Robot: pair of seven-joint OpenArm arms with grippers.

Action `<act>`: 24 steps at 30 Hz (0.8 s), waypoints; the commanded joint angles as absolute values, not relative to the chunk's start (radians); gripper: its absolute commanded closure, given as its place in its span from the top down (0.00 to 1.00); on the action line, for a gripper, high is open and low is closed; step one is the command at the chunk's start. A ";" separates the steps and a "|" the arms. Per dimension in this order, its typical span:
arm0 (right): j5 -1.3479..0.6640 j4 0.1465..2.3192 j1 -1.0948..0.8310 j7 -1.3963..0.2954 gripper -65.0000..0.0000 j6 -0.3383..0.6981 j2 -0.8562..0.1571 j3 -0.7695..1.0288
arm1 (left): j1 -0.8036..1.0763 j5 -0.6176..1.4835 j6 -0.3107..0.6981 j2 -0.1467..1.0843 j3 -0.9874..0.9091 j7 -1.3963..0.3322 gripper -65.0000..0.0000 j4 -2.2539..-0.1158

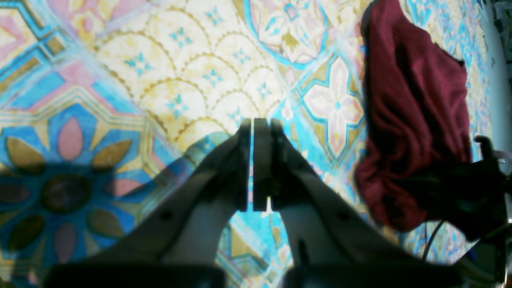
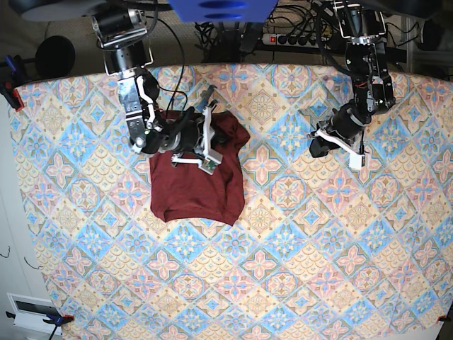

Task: Layout the t-shirt on the table in an organized manner, then fold the t-shirt properly
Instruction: 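Grasp the bundle with the right gripper and drag it toward the right arm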

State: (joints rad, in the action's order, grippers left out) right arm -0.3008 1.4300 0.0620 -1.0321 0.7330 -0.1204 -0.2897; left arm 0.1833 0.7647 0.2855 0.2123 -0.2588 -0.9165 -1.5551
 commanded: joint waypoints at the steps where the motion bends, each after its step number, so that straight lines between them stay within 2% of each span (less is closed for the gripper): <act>1: -0.171 1.422 0.067 -1.135 0.01 0.698 -0.162 -0.265 | 0.174 0.783 0.295 0.219 -0.260 -0.901 0.00 -1.573; 15: -0.124 1.414 0.076 -1.096 0.01 0.698 -0.243 -0.091 | 0.174 0.858 0.297 0.217 -0.259 -0.901 0.00 -1.573; 19: -0.102 1.431 0.071 -1.102 0.01 0.698 -0.243 -0.097 | 0.171 0.863 0.297 0.216 -0.257 -0.901 0.00 -1.573; 24: -0.102 1.552 0.047 -1.107 0.01 0.698 -0.243 -0.111 | 0.171 0.863 0.297 0.208 -0.257 -0.901 0.00 -1.573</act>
